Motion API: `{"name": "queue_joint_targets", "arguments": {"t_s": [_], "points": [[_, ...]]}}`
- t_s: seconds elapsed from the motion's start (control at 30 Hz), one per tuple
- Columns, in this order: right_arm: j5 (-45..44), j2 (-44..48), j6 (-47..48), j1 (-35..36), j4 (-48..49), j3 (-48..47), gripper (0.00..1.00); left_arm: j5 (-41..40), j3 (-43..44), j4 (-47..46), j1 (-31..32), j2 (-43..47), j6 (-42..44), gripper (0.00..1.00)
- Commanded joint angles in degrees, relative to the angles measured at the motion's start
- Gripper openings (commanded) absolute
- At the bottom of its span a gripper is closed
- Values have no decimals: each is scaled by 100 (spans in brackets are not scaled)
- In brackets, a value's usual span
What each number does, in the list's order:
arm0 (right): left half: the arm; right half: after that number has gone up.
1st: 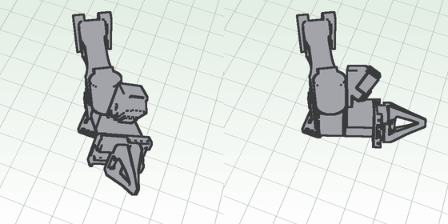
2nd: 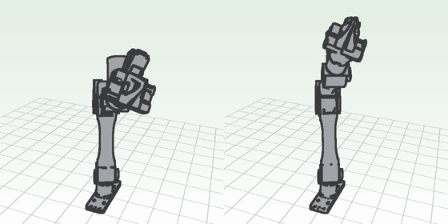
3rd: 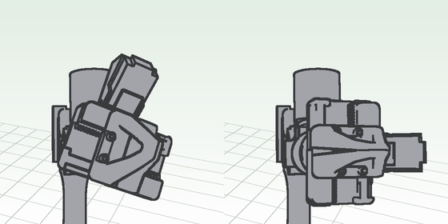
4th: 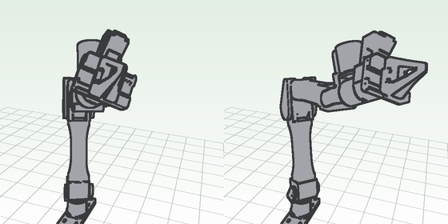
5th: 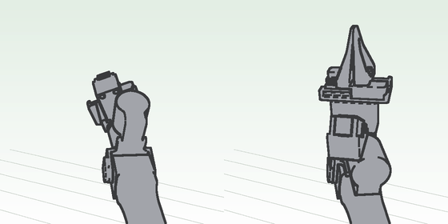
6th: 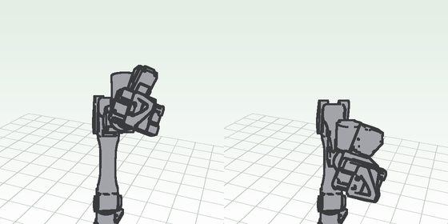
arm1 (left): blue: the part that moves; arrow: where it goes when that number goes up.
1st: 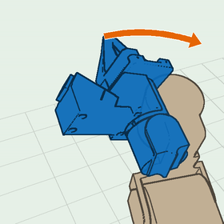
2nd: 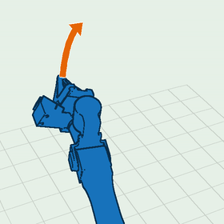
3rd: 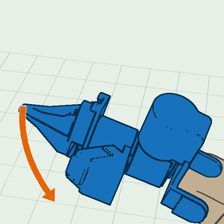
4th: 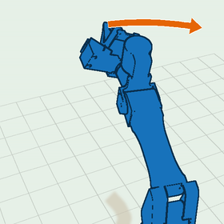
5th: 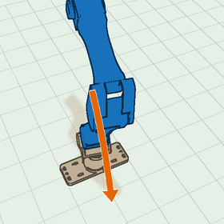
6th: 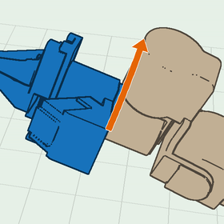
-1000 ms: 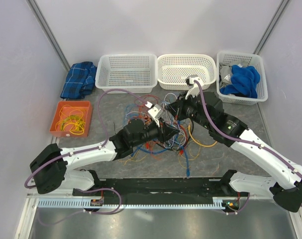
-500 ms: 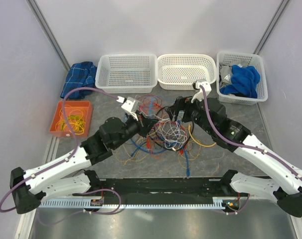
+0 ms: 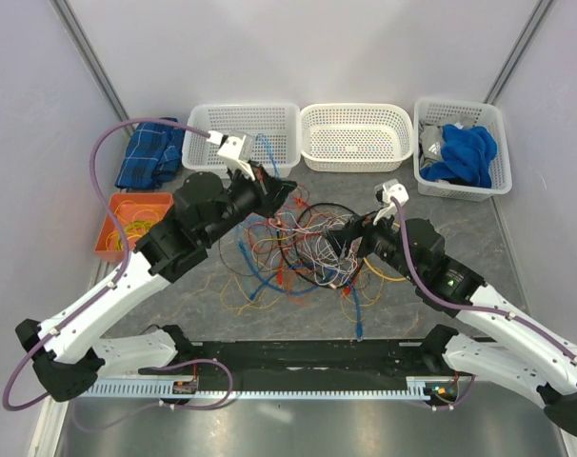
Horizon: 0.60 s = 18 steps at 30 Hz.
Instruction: Untangle the cables
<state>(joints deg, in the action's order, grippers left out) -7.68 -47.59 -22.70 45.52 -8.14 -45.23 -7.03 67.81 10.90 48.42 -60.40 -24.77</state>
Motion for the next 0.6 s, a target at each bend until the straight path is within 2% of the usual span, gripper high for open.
{"name": "queue_joint_targets", "arguments": {"t_s": [0.0, 0.27, 0.57], "points": [[758, 171, 90, 1, 1410, 391, 86, 543, 942, 395, -17, -349, 43, 2], [1304, -127, -191, -8, 2964, 743, 85, 685, 1278, 501, -17, -578, -142, 2], [1902, -1172, -613, 27, 4082, 849, 80, 843, 1366, 510, -17, -640, -230, 2]]}}
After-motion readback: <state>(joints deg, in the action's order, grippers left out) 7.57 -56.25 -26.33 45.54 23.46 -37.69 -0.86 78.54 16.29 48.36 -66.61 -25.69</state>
